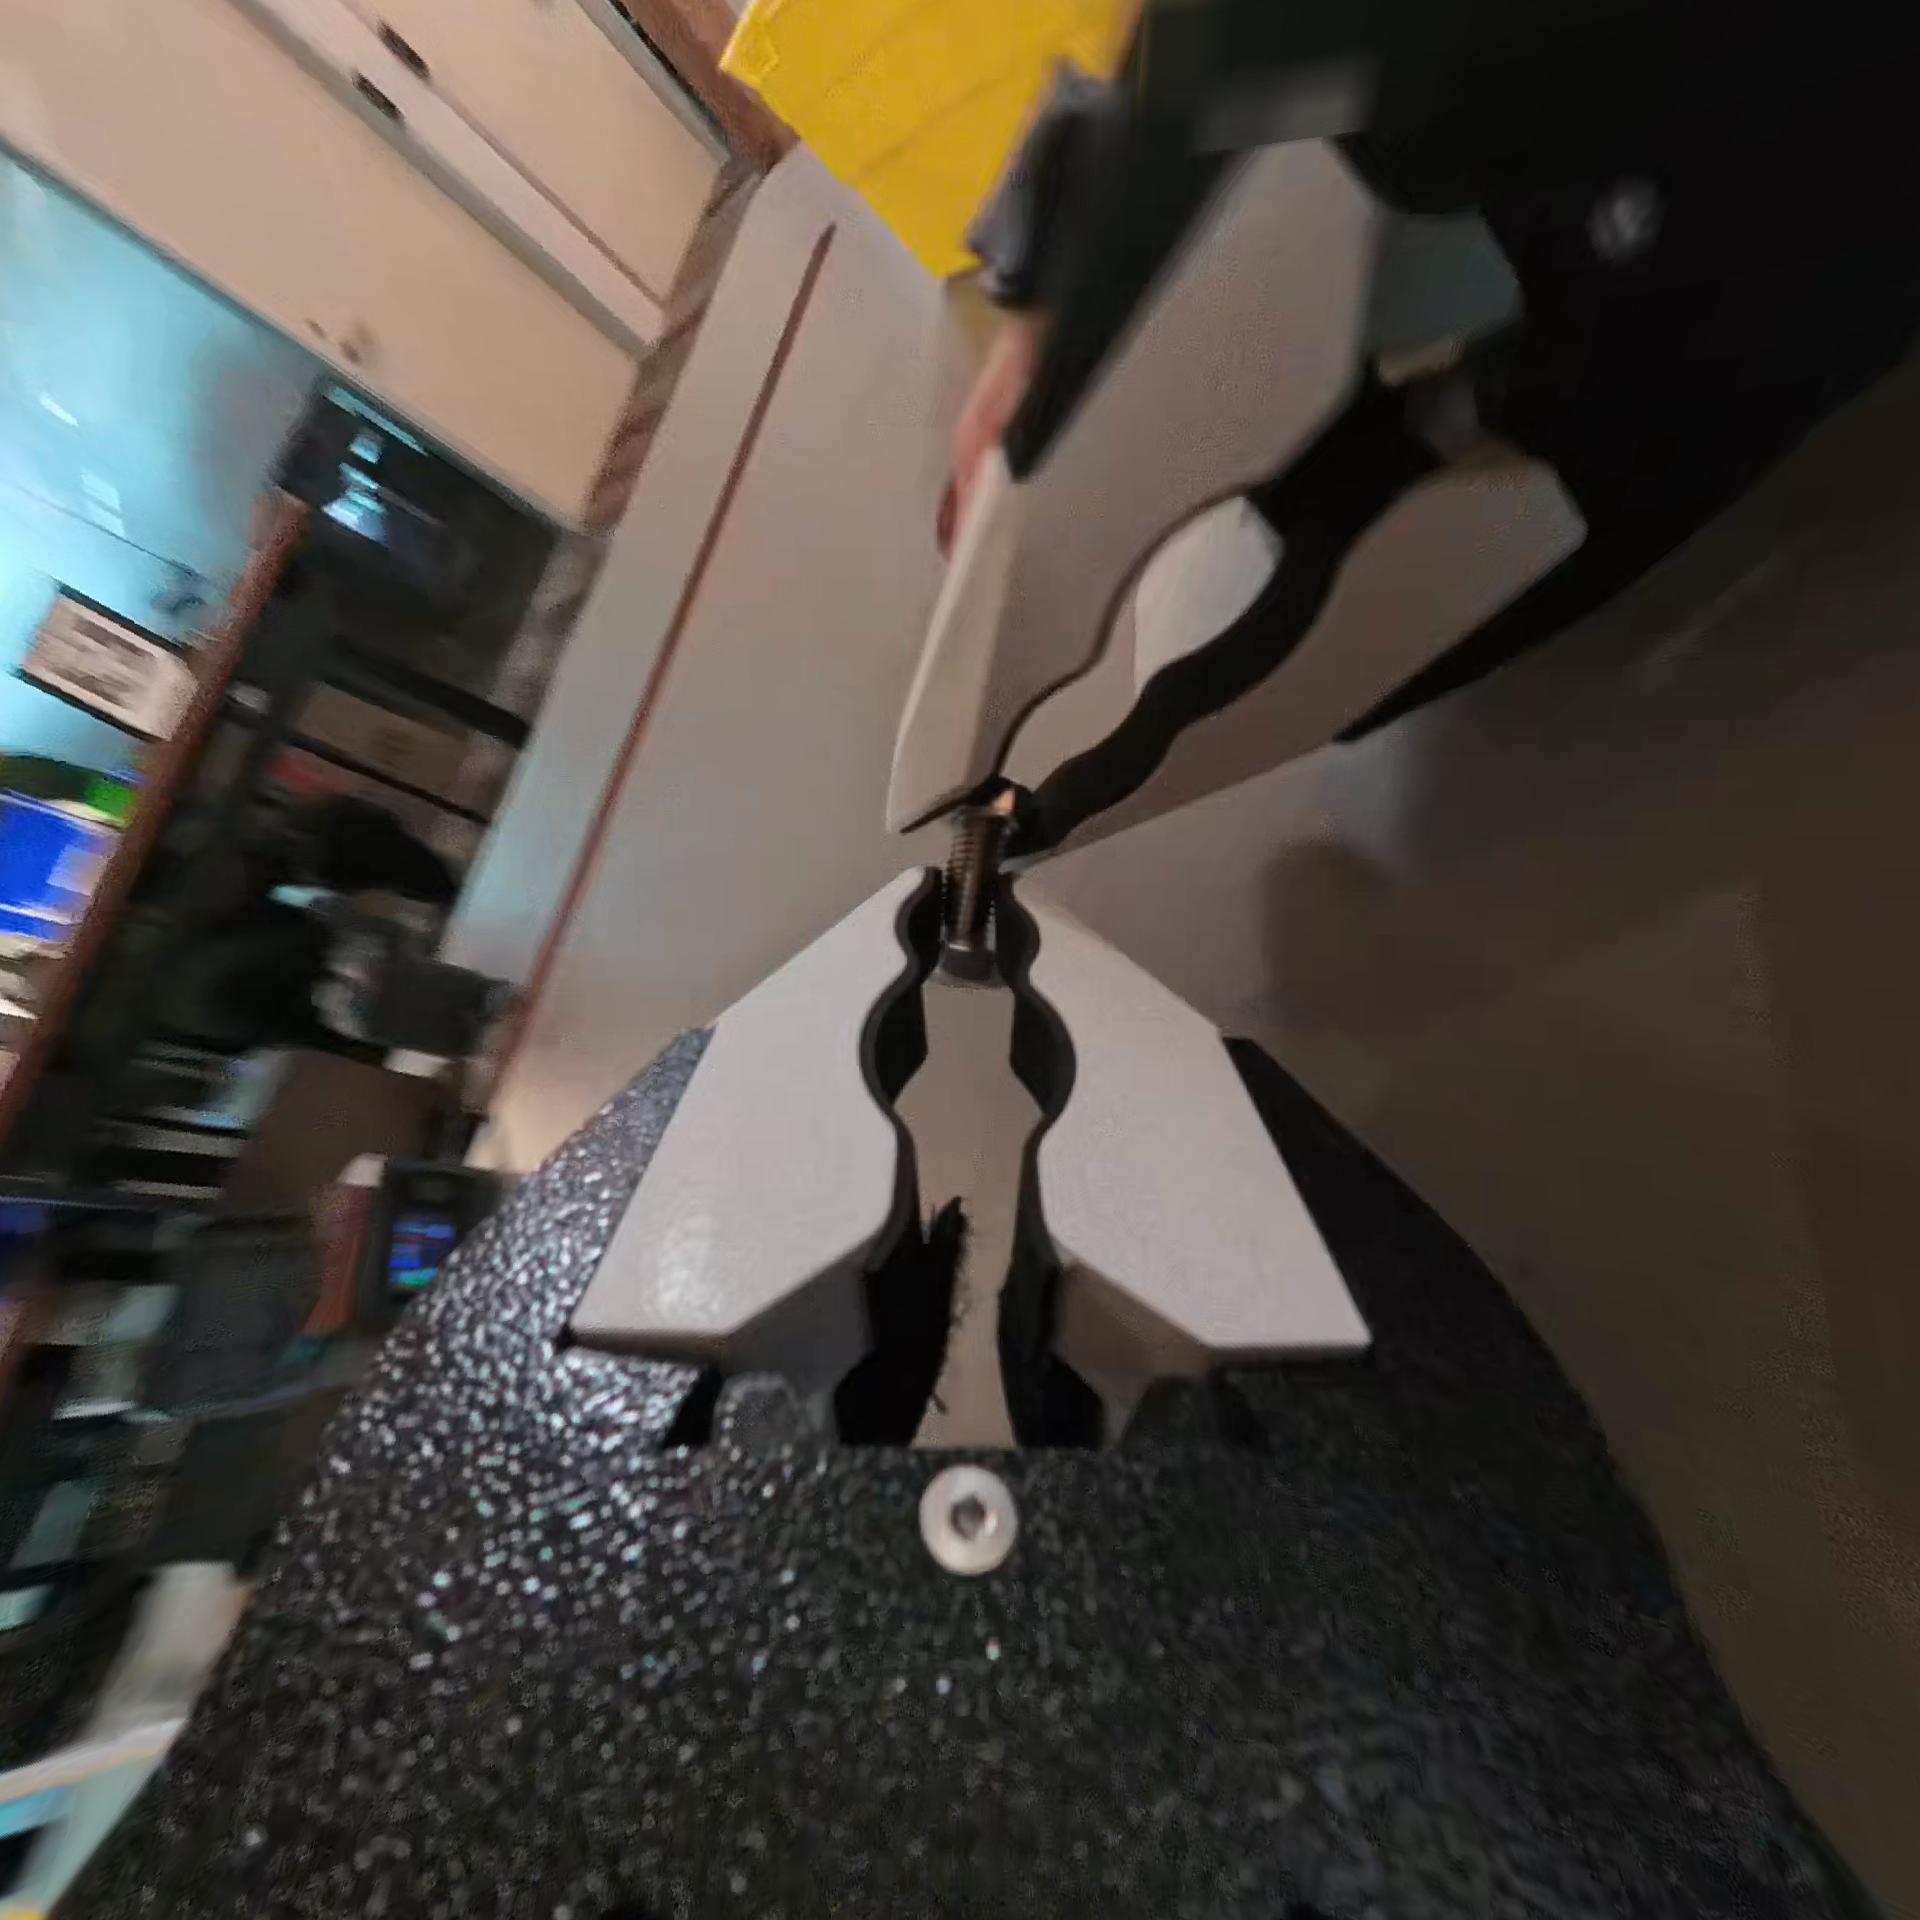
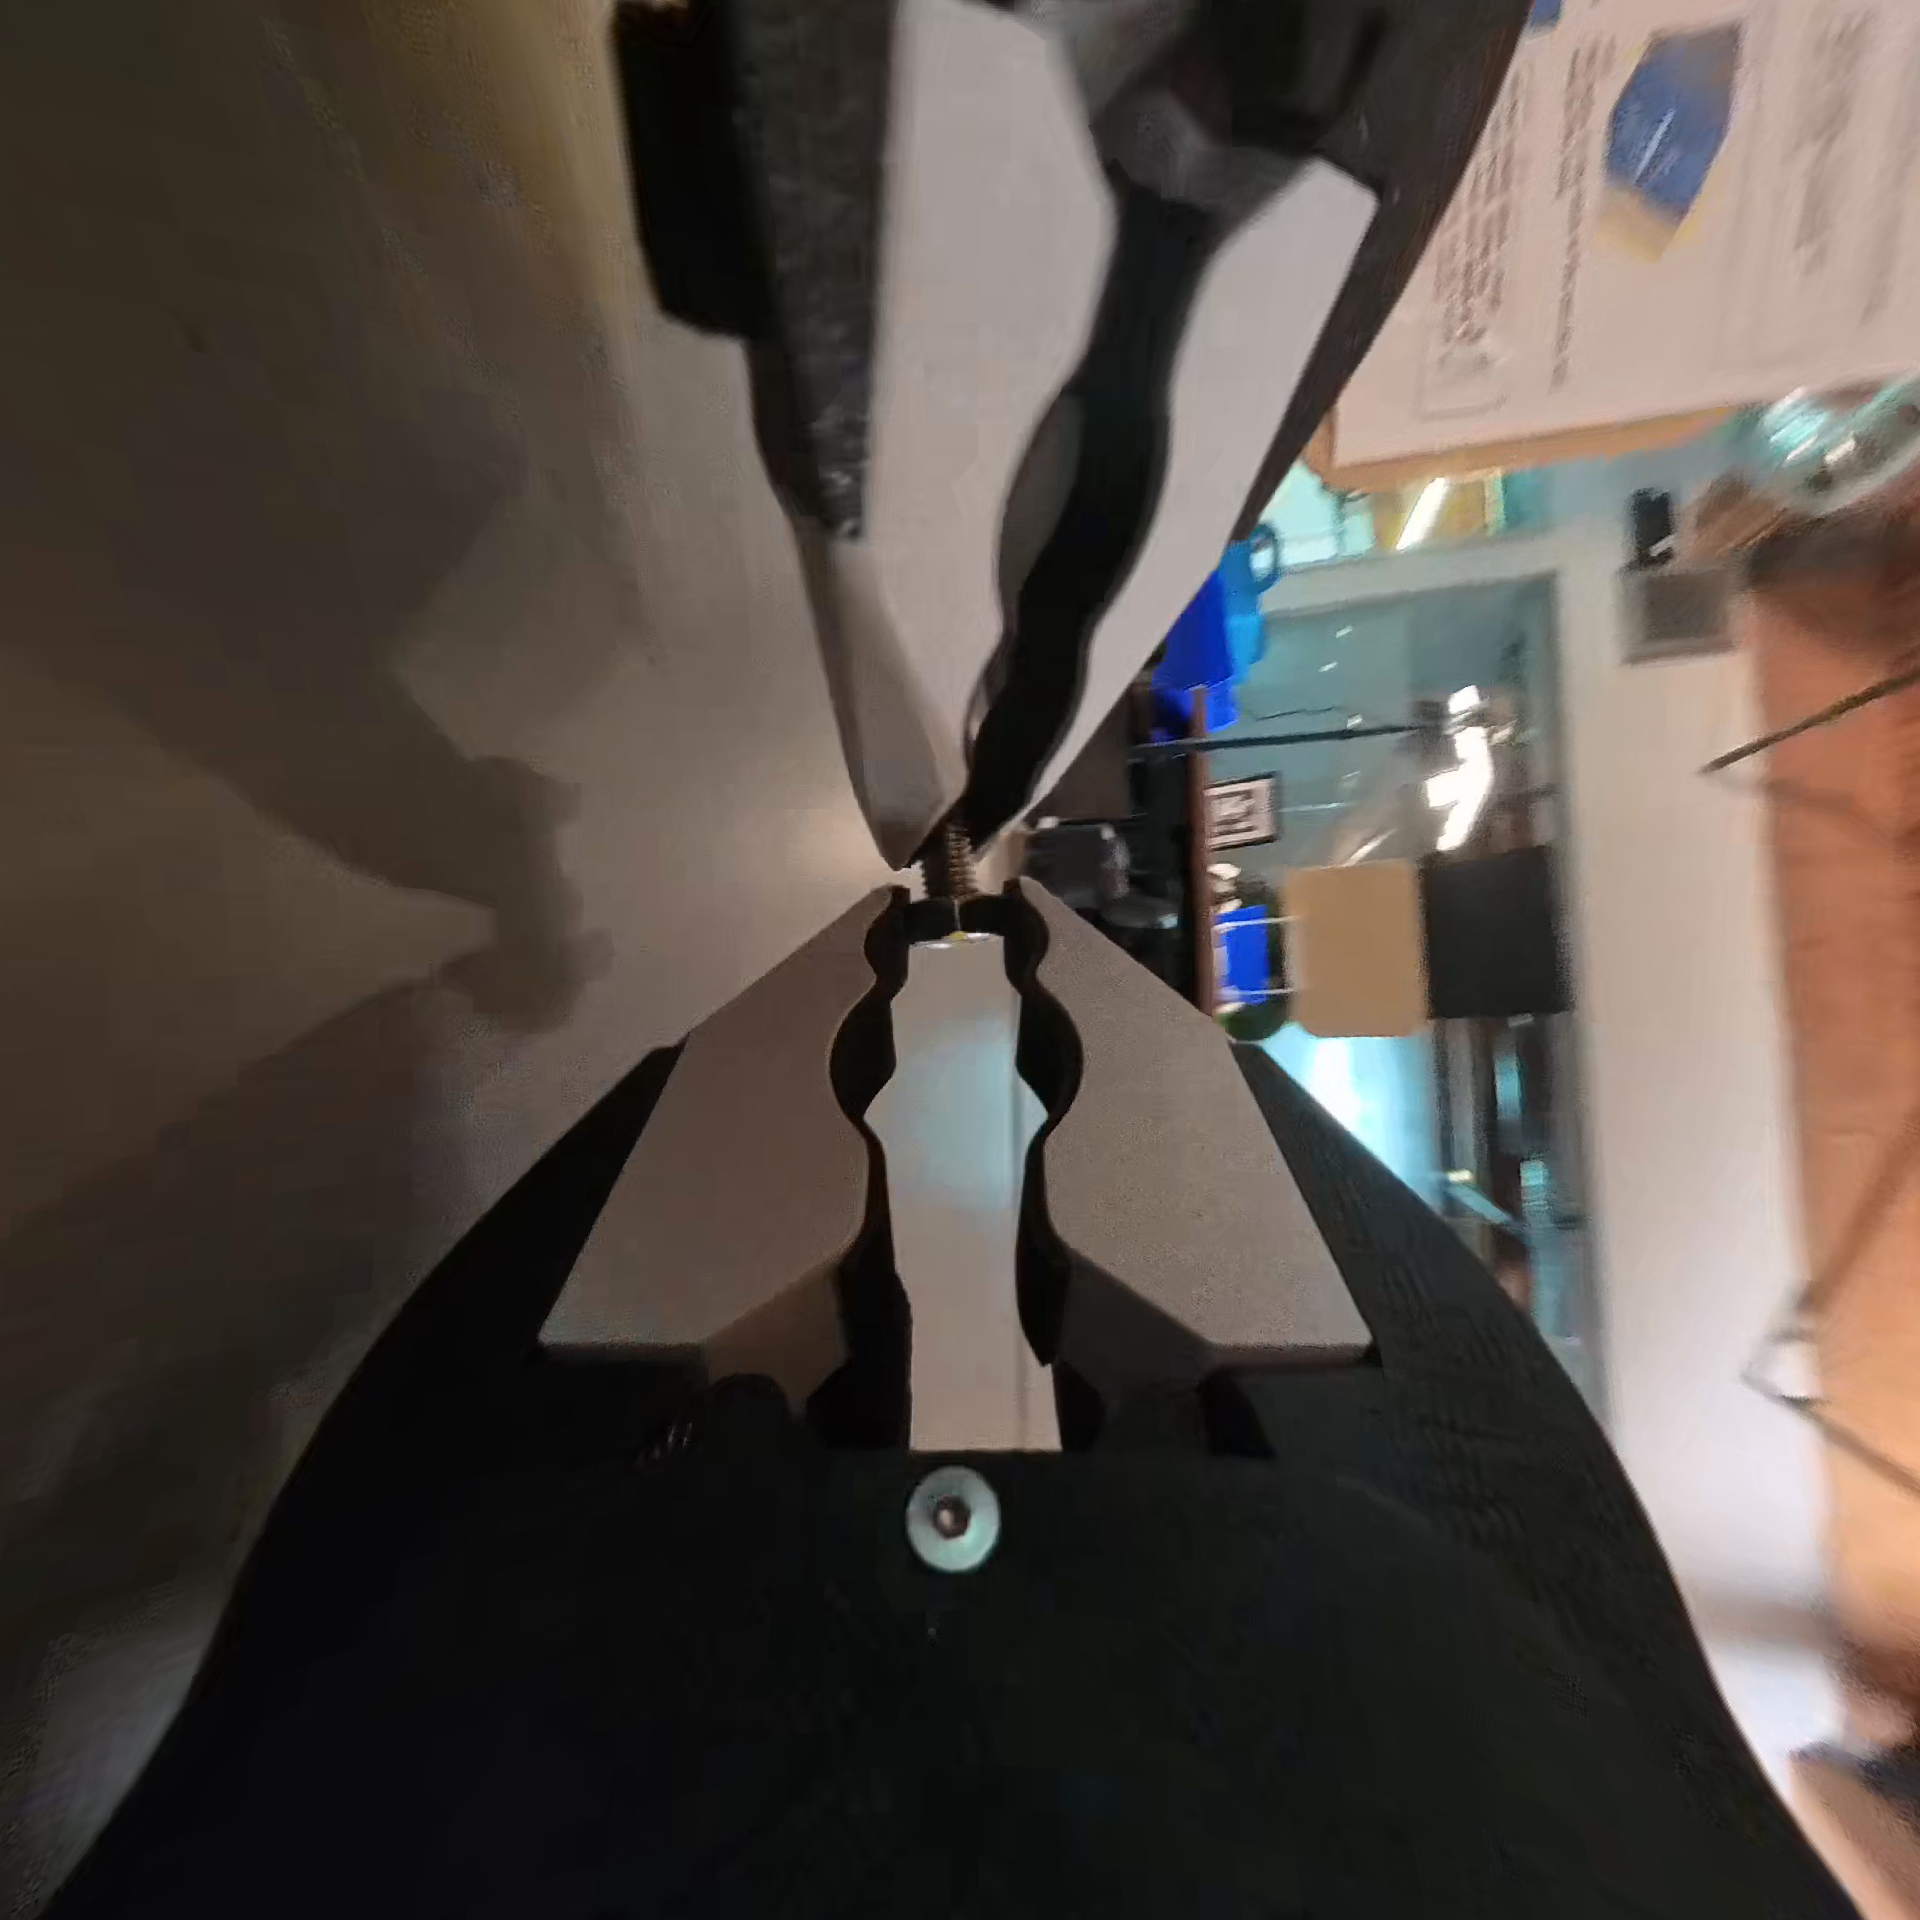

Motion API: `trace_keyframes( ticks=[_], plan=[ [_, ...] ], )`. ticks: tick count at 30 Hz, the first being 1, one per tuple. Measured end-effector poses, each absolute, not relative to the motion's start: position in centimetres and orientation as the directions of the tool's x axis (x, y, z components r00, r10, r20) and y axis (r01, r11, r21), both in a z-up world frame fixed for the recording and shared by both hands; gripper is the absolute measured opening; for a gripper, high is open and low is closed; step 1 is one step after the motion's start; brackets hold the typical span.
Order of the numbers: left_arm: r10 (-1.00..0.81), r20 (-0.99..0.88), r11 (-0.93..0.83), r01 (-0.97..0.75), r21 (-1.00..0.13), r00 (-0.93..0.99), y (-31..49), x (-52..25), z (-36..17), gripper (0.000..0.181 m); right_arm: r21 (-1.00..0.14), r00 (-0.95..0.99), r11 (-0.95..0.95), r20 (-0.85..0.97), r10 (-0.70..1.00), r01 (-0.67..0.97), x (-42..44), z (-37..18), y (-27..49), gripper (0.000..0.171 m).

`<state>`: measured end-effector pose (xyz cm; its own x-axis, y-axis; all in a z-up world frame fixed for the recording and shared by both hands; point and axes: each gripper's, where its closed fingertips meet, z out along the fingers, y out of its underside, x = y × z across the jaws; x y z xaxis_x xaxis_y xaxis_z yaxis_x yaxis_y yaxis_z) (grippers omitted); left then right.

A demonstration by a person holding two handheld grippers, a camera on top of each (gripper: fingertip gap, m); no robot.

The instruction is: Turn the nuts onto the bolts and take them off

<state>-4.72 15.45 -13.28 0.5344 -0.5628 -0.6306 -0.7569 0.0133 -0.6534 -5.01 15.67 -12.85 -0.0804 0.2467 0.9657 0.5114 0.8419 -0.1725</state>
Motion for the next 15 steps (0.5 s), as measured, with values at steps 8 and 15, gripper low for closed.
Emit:
trace_keyframes(
  ticks=[8,15],
  plan=[
    [-0.732,0.330,-0.487,-0.119,-0.865,0.596,12.7,-4.4,-11.8,0.007,0.093,-0.064,0.900,0.995,-0.072,0.426,-5.7,-10.9,13.6,0.017],
    [-0.756,0.391,-0.421,0.067,-0.904,0.525,13.0,-4.6,-9.1,0.015,-0.087,0.006,0.892,0.996,0.095,0.443,-5.7,-10.2,14.0,0.017]
  ],
)
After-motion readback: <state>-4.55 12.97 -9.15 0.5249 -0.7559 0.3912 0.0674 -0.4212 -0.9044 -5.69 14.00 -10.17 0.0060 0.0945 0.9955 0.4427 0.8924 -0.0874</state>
